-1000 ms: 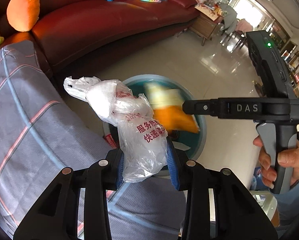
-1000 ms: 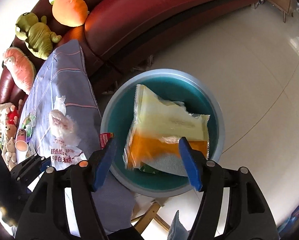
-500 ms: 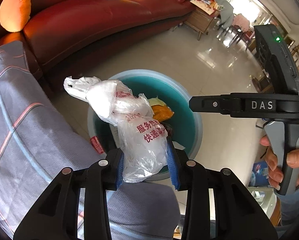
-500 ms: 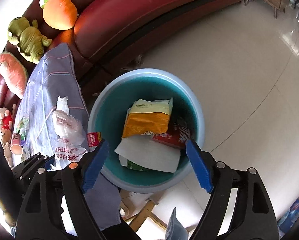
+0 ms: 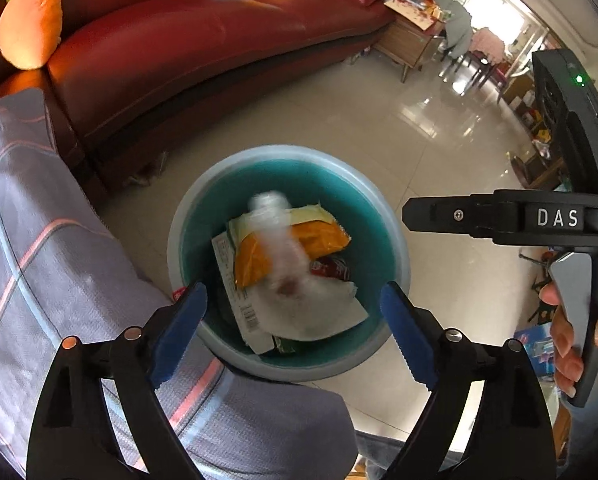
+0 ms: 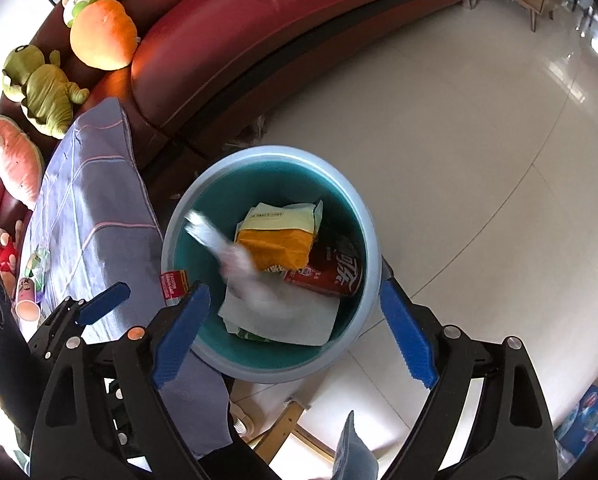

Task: Collect trash
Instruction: 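Open both tools to drop the bags into the bin, then move both tools back over the table toward the remaining packets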

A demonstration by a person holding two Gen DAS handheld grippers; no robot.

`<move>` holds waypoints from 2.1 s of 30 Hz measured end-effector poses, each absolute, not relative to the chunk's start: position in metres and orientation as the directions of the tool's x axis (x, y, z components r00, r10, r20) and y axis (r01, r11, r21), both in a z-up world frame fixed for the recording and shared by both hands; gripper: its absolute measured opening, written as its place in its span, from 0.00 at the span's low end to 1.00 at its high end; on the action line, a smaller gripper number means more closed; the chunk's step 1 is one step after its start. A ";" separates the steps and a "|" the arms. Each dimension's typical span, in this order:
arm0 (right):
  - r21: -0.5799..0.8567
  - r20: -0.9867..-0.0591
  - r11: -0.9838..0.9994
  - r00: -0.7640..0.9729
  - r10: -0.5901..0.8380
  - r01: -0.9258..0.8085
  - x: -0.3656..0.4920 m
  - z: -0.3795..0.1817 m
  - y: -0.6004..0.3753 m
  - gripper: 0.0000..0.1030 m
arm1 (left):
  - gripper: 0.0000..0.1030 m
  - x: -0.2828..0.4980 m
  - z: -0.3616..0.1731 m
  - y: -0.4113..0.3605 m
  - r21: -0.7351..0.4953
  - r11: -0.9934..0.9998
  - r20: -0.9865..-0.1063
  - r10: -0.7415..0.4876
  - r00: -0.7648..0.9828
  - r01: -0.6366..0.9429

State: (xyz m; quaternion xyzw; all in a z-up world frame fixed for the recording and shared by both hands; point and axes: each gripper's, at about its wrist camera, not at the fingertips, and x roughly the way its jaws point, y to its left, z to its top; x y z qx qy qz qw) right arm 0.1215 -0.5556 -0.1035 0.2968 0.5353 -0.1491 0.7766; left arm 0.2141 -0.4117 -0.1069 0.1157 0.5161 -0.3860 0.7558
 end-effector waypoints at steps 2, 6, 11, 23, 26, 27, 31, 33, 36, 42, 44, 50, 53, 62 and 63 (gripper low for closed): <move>0.300 -0.922 0.780 0.377 0.088 0.549 0.123 -0.105 -0.553 0.81 | 0.87 0.215 -0.107 -0.407 -0.228 0.683 -0.870 -0.463 0.169 0.693; 0.294 -0.924 0.789 0.372 0.089 0.540 0.128 -0.103 -0.549 0.81 | 0.87 0.216 -0.105 -0.390 -0.245 0.699 -0.868 -0.467 0.169 0.672; 0.288 -0.926 0.800 0.366 0.092 0.526 0.131 -0.101 -0.541 0.83 | 0.90 0.215 -0.101 -0.377 -0.247 0.715 -0.866 -0.466 0.182 0.654; 0.263 -0.932 0.843 0.351 0.095 0.469 0.140 -0.091 -0.499 0.83 | 0.94 0.216 -0.082 -0.330 -0.242 0.760 -0.855 -0.461 0.239 0.603; 0.254 -0.932 0.858 0.352 0.093 0.447 0.143 -0.085 -0.484 0.83 | 0.94 0.218 -0.080 -0.314 -0.251 0.774 -0.850 -0.464 0.250 0.581; 0.250 -0.932 0.864 0.351 0.093 0.436 0.144 -0.082 -0.476 0.83 | 0.94 0.219 -0.078 -0.306 -0.258 0.781 -0.847 -0.466 0.255 0.569; 0.242 -0.931 0.882 0.352 0.094 0.404 0.151 -0.076 -0.452 0.83 | 0.94 0.219 -0.072 -0.277 -0.274 0.798 -0.837 -0.473 0.275 0.536; 0.240 -0.931 0.890 0.352 0.097 0.388 0.155 -0.073 -0.439 0.83 | 0.94 0.218 -0.068 -0.260 -0.271 0.808 -0.832 -0.470 0.296 0.524; 0.233 -0.931 0.904 0.349 0.102 0.358 0.164 -0.069 -0.414 0.83 | 0.94 0.218 -0.063 -0.233 -0.278 0.822 -0.822 -0.471 0.319 0.497; 0.223 -0.931 0.928 0.349 0.111 0.298 0.179 -0.058 -0.366 0.83 | 0.94 0.214 -0.053 -0.174 -0.274 0.853 -0.809 -0.455 0.373 0.444; 0.211 -0.932 0.939 0.345 0.110 0.270 0.186 -0.054 -0.346 0.83 | 0.94 0.212 -0.050 -0.154 -0.269 0.864 -0.804 -0.445 0.394 0.426; 0.190 -0.939 0.965 0.320 0.124 0.182 0.203 -0.048 -0.287 0.83 | 0.94 0.208 -0.043 -0.083 -0.260 0.902 -0.796 -0.403 0.451 0.346; 0.188 -0.941 0.973 0.309 0.140 0.134 0.213 -0.046 -0.255 0.83 | 0.94 0.204 -0.041 -0.043 -0.245 0.922 -0.795 -0.368 0.482 0.299; 0.213 -0.943 0.977 0.263 0.202 0.011 0.237 -0.053 -0.156 0.83 | 0.94 0.187 -0.044 0.068 -0.203 0.967 -0.811 -0.255 0.527 0.156; 0.220 -0.943 0.975 0.256 0.212 0.002 0.239 -0.054 -0.146 0.83 | 0.94 0.185 -0.045 0.082 -0.187 0.972 -0.815 -0.233 0.530 0.140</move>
